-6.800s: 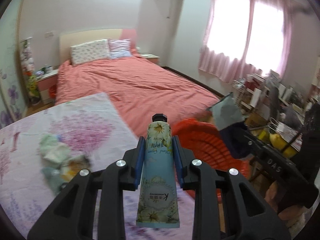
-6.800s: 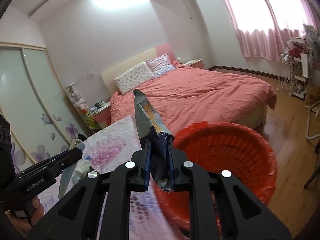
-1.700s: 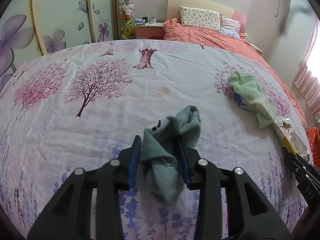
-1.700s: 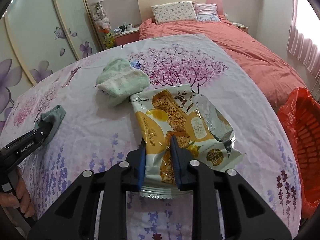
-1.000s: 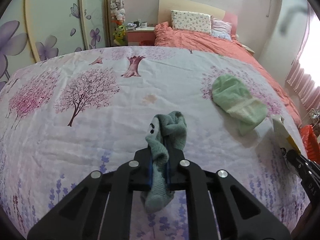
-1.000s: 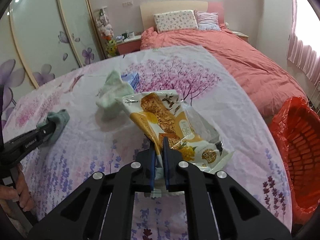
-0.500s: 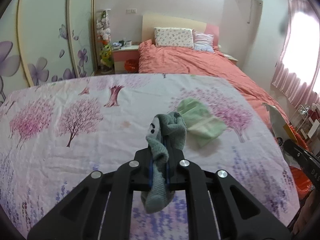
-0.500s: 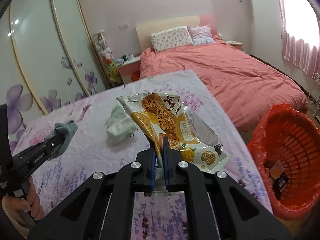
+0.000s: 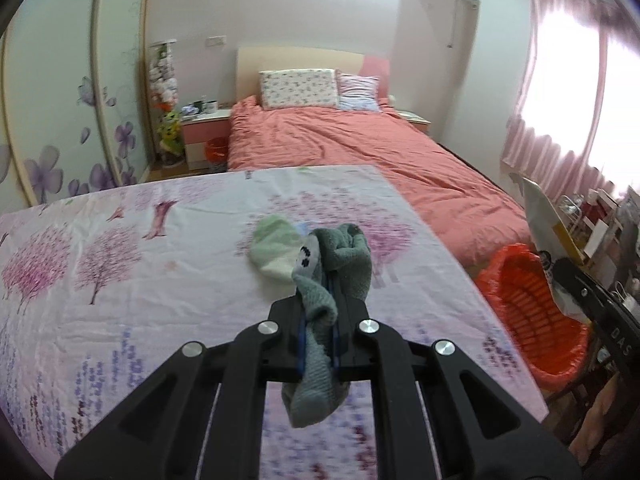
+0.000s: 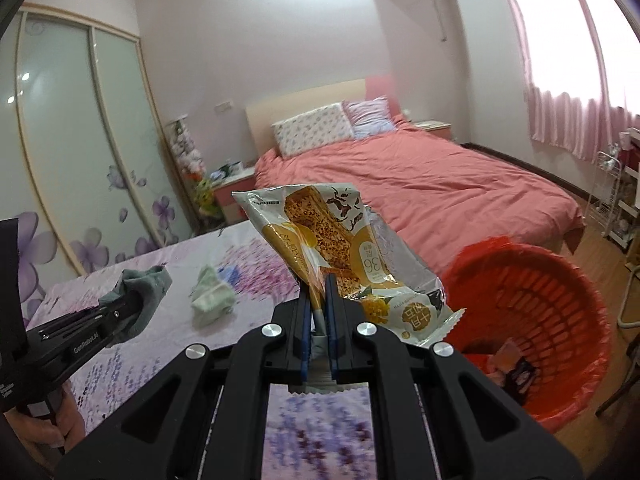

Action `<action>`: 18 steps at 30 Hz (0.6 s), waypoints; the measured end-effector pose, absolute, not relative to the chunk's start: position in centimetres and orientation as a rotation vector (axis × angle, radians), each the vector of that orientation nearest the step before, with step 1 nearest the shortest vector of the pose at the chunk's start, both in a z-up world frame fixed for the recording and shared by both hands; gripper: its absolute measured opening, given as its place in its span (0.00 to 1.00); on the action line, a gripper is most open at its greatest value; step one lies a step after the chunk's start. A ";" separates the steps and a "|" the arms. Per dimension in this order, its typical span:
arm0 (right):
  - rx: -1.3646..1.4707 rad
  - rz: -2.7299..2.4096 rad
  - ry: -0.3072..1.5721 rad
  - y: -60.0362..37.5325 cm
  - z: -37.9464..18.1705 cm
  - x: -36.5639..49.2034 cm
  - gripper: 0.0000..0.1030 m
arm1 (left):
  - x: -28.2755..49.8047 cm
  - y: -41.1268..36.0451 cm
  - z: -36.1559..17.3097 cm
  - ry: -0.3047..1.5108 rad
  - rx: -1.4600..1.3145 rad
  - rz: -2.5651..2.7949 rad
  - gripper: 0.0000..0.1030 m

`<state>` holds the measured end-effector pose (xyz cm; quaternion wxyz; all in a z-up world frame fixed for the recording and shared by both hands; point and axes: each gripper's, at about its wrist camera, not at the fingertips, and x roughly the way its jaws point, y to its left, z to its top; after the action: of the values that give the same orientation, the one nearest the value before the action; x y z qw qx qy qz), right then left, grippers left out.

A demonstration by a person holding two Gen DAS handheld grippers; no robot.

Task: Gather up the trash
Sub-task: 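Carry the sock in the left tool while the right tool carries the snack bag to the basket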

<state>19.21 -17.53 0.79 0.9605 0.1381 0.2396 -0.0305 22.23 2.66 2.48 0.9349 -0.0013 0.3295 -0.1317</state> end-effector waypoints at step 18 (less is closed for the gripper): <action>0.411 -0.218 0.435 -26.4 -0.4 16.0 0.07 | 18.9 -12.1 3.8 0.645 0.057 -0.588 0.10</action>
<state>16.00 -26.44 -0.39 0.9498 0.2022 0.2136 -0.1069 18.89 -12.09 3.78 0.9059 0.0274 0.3123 -0.2848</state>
